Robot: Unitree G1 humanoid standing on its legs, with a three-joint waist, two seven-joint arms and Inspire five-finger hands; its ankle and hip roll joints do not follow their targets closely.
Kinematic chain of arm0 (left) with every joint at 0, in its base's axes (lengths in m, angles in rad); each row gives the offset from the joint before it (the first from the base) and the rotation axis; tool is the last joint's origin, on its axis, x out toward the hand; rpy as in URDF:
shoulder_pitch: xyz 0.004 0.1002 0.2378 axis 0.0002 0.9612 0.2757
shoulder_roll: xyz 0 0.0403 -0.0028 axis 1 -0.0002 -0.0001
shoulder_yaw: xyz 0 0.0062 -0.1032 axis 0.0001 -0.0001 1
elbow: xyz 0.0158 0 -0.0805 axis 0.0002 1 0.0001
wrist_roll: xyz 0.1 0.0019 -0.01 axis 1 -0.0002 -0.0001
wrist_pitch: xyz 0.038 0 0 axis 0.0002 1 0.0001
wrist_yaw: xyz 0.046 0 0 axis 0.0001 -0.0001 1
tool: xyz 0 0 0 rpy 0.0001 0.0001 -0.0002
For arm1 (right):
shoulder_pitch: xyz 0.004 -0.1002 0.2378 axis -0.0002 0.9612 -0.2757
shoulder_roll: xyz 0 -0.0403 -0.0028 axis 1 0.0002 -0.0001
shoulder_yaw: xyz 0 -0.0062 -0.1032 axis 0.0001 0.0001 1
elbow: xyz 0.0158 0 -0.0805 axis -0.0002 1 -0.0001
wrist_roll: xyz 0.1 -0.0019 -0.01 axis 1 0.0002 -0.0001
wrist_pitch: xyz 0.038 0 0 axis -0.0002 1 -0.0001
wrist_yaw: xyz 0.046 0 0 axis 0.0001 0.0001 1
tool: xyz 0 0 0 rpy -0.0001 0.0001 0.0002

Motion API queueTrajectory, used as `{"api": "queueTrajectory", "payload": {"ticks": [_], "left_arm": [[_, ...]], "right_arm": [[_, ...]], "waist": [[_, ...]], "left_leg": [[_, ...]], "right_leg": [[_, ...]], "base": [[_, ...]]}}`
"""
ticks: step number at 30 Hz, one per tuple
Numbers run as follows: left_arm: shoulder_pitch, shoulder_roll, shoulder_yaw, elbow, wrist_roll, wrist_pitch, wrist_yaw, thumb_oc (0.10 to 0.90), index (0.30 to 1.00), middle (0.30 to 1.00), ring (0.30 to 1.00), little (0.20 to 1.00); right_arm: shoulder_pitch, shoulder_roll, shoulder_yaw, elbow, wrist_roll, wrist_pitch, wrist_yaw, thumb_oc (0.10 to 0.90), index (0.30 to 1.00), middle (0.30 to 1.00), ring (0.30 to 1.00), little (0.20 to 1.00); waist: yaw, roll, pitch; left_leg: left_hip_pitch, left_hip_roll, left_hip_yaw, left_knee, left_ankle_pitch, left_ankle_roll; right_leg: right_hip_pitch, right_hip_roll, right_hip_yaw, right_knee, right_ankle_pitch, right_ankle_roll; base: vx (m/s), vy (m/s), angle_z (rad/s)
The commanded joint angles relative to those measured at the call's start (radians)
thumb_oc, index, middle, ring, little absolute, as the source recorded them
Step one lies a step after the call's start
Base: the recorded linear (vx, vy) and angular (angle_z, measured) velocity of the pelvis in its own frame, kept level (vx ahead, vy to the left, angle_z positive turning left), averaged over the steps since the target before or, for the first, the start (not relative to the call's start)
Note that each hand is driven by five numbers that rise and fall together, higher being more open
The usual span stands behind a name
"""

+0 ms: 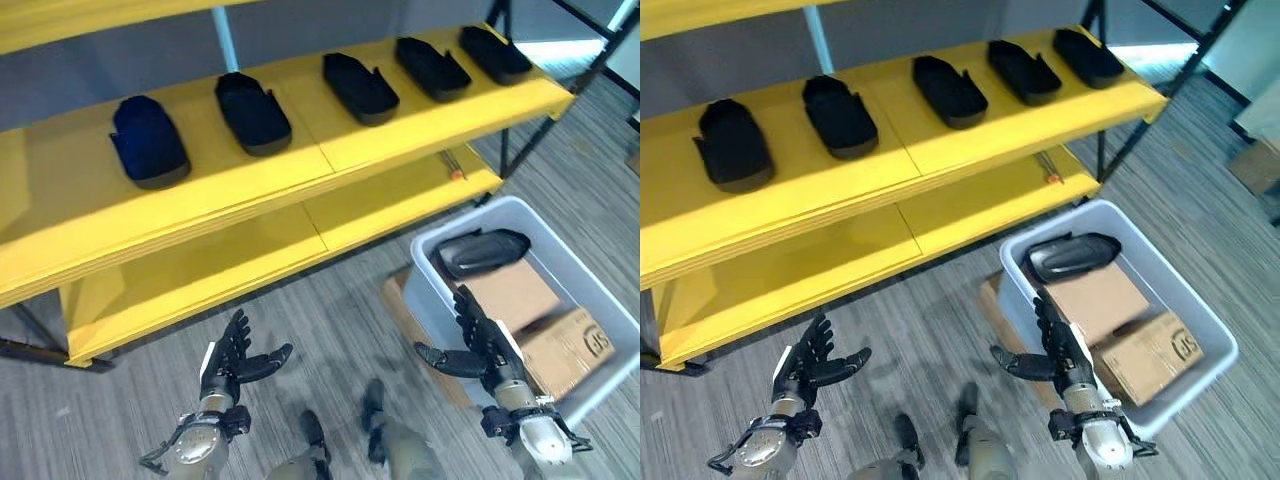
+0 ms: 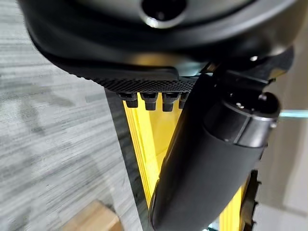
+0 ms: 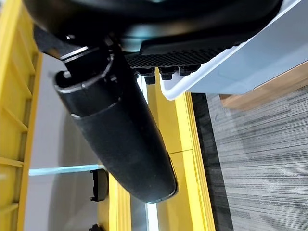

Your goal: Move parts from the plastic box to the shelf.

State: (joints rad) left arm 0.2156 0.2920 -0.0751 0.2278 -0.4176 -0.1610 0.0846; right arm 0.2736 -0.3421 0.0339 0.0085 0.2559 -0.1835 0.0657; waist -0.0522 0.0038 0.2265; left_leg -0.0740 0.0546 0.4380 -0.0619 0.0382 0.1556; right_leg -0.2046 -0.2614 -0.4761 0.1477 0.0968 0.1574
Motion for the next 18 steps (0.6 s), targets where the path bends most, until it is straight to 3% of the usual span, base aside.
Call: {"api": "queueTrajectory", "payload": {"ticks": [1, 3, 6, 8, 11, 13, 15, 16, 18], "left_arm": [[0.019, 0.042, 0.053, -0.111, 0.031, -0.087, 0.008, 0.9, 1.0, 1.0, 1.0, 1.0], [0.037, 0.046, 0.074, -0.12, 0.036, -0.081, 0.011, 0.9, 1.0, 1.0, 1.0, 1.0], [0.022, 0.049, 0.078, -0.112, 0.045, -0.076, 0.015, 0.9, 1.0, 1.0, 1.0, 1.0], [0.026, 0.037, 0.076, -0.108, 0.047, -0.076, 0.013, 0.9, 1.0, 1.0, 1.0, 1.0], [0.03, 0.027, 0.056, -0.104, 0.033, -0.075, 0.004, 0.9, 1.0, 1.0, 1.0, 1.0], [0.031, 0.026, 0.055, -0.104, 0.033, -0.075, 0.004, 0.9, 1.0, 1.0, 1.0, 1.0], [0.027, 0.024, 0.046, -0.102, 0.031, -0.074, -0.003, 0.9, 1.0, 1.0, 1.0, 1.0], [0.026, 0.02, 0.037, -0.105, 0.025, -0.077, -0.013, 0.9, 1.0, 1.0, 1.0, 1.0], [0.025, 0.019, 0.034, -0.104, 0.022, -0.079, -0.014, 0.9, 1.0, 1.0, 1.0, 1.0]], "right_arm": [[-0.039, 0.006, -0.026, -0.087, -0.015, -0.085, -0.023, 0.9, 1.0, 1.0, 1.0, 1.0], [-0.029, 0.017, -0.029, -0.105, -0.018, -0.078, -0.021, 0.9, 1.0, 1.0, 1.0, 1.0], [-0.024, 0.028, -0.035, -0.116, -0.019, -0.073, -0.025, 0.9, 1.0, 1.0, 1.0, 1.0], [-0.009, 0.033, -0.044, -0.123, -0.02, -0.072, -0.025, 0.9, 1.0, 1.0, 1.0, 1.0], [0.015, 0.024, -0.071, -0.14, -0.009, -0.077, -0.021, 0.9, 1.0, 1.0, 1.0, 1.0], [0.016, 0.023, -0.071, -0.141, -0.008, -0.077, -0.02, 0.9, 1.0, 1.0, 1.0, 1.0], [0.013, 0.017, -0.071, -0.143, -0.005, -0.079, -0.021, 0.9, 1.0, 1.0, 1.0, 1.0], [0.006, 0.003, -0.071, -0.15, 0.002, -0.088, -0.022, 0.9, 1.0, 1.0, 1.0, 1.0], [0.003, -0.001, -0.068, -0.151, 0.004, -0.091, -0.024, 0.9, 1.0, 1.0, 1.0, 1.0]], "waist": [[-0.009, -0.054, -0.057], [-0.002, -0.083, -0.072], [-0.003, -0.112, -0.084], [-0.009, -0.118, -0.095], [-0.043, -0.101, -0.116], [-0.043, -0.099, -0.116], [-0.055, -0.081, -0.121], [-0.069, -0.057, -0.127], [-0.073, -0.047, -0.129]], "left_leg": [[0.054, -0.01, -0.089, -0.024, -0.091, -0.144], [0.082, -0.017, -0.047, -0.022, -0.109, -0.146], [0.103, -0.014, -0.021, -0.019, -0.114, -0.156], [0.119, -0.004, -0.005, -0.015, -0.11, -0.167], [0.143, 0.042, -0.007, -0.009, -0.099, -0.193], [0.143, 0.043, -0.007, -0.009, -0.099, -0.194], [0.154, 0.074, -0.002, -0.008, -0.088, -0.211], [0.161, 0.115, 0.004, -0.005, -0.072, -0.232], [0.161, 0.129, 0.004, 0.0, -0.066, -0.239]], "right_leg": [[0.054, -0.086, 0.172, -0.08, 0.072, 0.066], [0.066, -0.146, 0.15, -0.162, 0.194, 0.098], [0.085, -0.152, 0.127, -0.197, 0.231, 0.104], [0.095, -0.139, 0.14, -0.209, 0.231, 0.104], [0.118, -0.086, 0.172, -0.193, 0.148, 0.098], [0.118, -0.085, 0.171, -0.191, 0.145, 0.097], [0.123, -0.055, 0.181, -0.179, 0.082, 0.081], [0.125, -0.011, 0.199, -0.173, 0.023, 0.055], [0.126, 0.004, 0.206, -0.168, 0.008, 0.047]], "base": [[0.07, -0.052, -1.26], [0.09, -0.148, -1.04], [0.06, -0.127, -0.45], [0.12, -0.203, -0.16], [0.11, -0.209, -0.26], [0.03, -0.079, -0.35], [0.06, -0.197, -0.13], [0.06, -0.237, -0.09], [0.03, -0.135, -0.01]]}}
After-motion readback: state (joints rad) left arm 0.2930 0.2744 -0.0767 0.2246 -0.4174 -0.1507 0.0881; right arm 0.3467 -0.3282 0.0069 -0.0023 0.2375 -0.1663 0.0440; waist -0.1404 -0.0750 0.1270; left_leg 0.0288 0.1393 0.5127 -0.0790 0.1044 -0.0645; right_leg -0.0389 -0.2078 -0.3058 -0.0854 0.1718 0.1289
